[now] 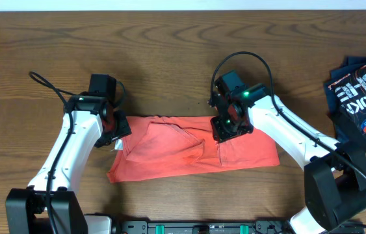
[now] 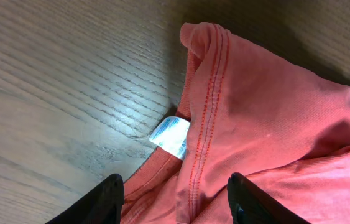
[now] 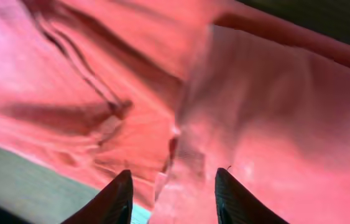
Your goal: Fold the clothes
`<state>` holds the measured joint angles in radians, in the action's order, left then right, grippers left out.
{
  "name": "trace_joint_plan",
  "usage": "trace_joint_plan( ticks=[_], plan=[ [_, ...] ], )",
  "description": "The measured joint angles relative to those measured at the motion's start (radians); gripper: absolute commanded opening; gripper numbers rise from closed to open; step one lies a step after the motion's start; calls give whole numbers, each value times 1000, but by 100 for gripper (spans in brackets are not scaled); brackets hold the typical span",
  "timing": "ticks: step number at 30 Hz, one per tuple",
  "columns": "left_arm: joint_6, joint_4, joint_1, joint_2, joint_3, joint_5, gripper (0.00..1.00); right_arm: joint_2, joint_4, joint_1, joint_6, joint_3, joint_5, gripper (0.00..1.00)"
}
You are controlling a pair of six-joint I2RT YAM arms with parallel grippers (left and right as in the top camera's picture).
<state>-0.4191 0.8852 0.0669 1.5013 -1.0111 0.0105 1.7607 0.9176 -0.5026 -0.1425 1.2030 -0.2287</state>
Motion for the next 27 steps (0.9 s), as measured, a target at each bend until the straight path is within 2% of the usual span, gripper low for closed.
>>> trace_joint_plan(
  ticks=[4,9,13,17,22,27],
  plan=[
    [0,0,0,0,0,0,57,0,11,0,-2,5,35,34],
    [2,26,0,0,0,0,68,-19,85,9,-110,26,234,37],
    [3,43,0,0,0,1,82,-50,140,59,-224,27,400,41],
    [50,45,0,1,0,27,90,-56,141,129,-274,27,455,44],
    [117,37,-1,42,0,93,91,-56,146,214,-299,27,474,47],
    [165,2,-1,156,3,161,91,-56,149,245,-302,27,473,47]
  ],
)
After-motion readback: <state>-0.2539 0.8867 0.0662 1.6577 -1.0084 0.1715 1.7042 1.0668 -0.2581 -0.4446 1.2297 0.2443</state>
